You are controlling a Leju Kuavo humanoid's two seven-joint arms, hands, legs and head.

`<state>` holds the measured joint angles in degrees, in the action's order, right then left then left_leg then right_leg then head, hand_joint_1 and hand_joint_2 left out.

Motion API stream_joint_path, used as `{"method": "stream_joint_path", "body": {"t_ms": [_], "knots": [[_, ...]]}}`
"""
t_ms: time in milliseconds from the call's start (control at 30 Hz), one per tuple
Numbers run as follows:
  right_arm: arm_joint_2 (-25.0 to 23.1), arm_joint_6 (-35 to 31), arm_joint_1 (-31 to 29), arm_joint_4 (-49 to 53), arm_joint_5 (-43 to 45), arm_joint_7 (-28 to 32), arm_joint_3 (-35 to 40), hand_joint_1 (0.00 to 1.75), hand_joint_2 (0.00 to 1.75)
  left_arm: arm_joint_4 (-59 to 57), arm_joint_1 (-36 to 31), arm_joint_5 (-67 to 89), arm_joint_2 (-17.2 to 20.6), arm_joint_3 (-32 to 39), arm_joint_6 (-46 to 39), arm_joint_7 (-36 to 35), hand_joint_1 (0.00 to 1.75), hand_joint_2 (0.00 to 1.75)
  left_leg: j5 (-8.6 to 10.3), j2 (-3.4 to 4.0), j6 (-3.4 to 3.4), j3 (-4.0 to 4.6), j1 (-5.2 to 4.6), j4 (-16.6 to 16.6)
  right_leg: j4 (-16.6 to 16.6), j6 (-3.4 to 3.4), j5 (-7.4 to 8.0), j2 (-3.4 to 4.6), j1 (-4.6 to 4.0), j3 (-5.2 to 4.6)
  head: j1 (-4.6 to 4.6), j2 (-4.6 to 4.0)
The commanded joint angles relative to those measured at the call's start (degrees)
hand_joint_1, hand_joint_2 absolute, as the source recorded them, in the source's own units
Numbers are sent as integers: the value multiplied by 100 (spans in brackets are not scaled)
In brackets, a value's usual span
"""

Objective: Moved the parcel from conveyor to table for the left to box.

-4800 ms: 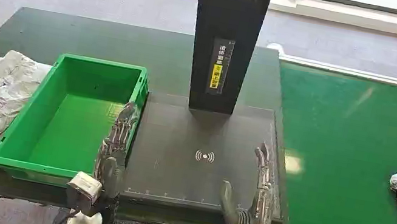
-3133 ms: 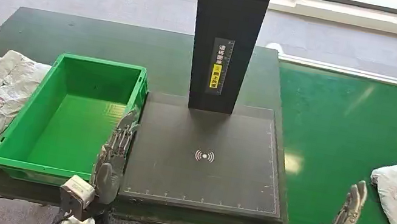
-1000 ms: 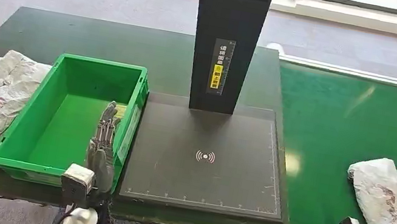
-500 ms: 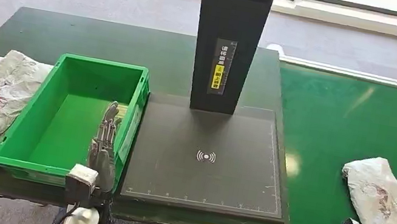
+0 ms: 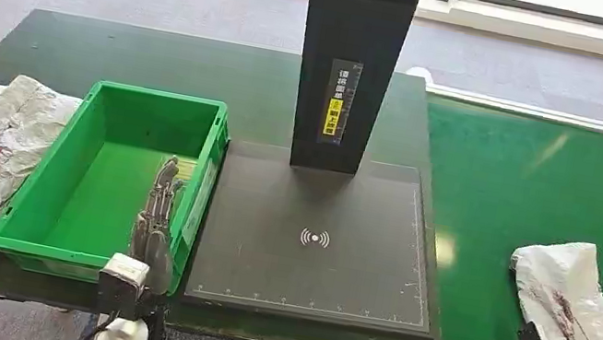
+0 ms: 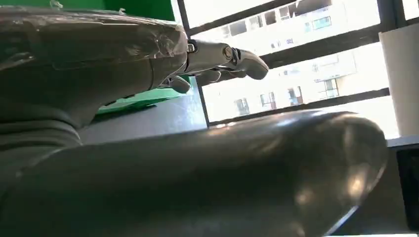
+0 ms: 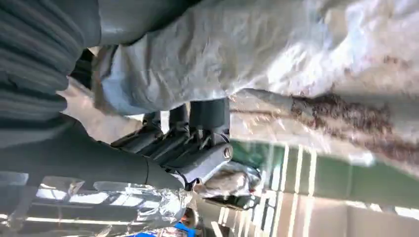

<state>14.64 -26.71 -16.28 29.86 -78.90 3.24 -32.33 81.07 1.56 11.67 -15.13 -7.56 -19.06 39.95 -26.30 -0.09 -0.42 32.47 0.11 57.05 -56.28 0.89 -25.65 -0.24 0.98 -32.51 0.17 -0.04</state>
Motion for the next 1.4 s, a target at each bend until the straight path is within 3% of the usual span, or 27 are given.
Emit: {"method": "stream_joint_path", "body": {"t_ms": [33,167,233,267,300,400,467,533,667,767,967,1233,1400], "knots": [[-548,-73,-151,639,213,87,-68,175,175,75,193,43,-50,244,14,-1,0,0,0,26,-5,-10,3,-9,6,-9,7,27,-4,-10,0,0],[-686,-493,-161,874,760,725,-75,175,175,134,256,51,-78,288,-29,-1,0,0,1,7,-4,-9,3,-6,2,-6,2,3,-3,-8,0,2],[-880,-613,-64,1335,1163,1034,37,175,175,209,323,73,-87,309,-59,5,0,0,-3,32,-5,-14,5,-10,7,-11,7,29,-5,-10,0,0],[-1070,-705,71,1770,1595,1399,94,175,175,237,350,88,-93,319,-76,5,0,0,-1,20,-4,-4,3,-5,0,-7,4,15,-3,-15,0,0],[-1096,-674,125,1860,1615,1401,136,175,175,245,359,94,-93,318,-77,5,0,0,-1,17,-4,-4,3,-5,0,-7,4,13,-3,-13,0,0],[-1650,-599,901,3591,2881,2164,566,175,175,257,375,143,-113,327,-88,5,0,0,0,13,-8,-7,7,-9,2,-13,2,11,-7,-12,0,0],[-1697,-601,977,3698,2894,2134,600,175,175,252,371,145,-115,327,-88,5,0,0,0,3,-10,-6,8,-10,2,-15,-2,0,-8,-11,0,0],[-1812,-642,1200,4144,3330,2576,781,175,175,242,355,144,-122,336,-85,5,0,0,-2,0,-10,-8,5,-11,-1,-13,-6,-1,-6,-10,0,0],[-2456,-551,1800,5427,3711,3183,1675,175,175,269,354,226,-197,376,-56,5,0,0,-2,-3,-9,-2,6,-8,-5,-11,-9,-4,-6,-16,0,2],[-2704,-740,2200,6049,3906,3272,2549,175,175,276,344,309,-220,383,5,-5,0,0,-8,17,-12,-3,11,-9,-7,-17,-13,16,-11,-18,0,0],[-2806,-432,2256,5688,3968,3330,3595,175,175,112,212,371,-223,306,81,-8,0,0,-2,-7,-12,-2,16,-10,-4,-19,-19,-11,-17,-16,0,0],[-2805,233,1796,4387,4022,3070,4095,175,175,-131,-54,375,-253,209,158,-78,0,0,8,-6,-14,-8,17,-16,6,-21,-13,-9,-18,-9,0,2],[-2799,325,1735,4164,3932,2958,4072,175,175,-181,-102,366,-252,205,189,-100,0,0,8,-8,-14,-10,16,-14,3,-20,-14,-8,-17,-11,-2,0]]}}
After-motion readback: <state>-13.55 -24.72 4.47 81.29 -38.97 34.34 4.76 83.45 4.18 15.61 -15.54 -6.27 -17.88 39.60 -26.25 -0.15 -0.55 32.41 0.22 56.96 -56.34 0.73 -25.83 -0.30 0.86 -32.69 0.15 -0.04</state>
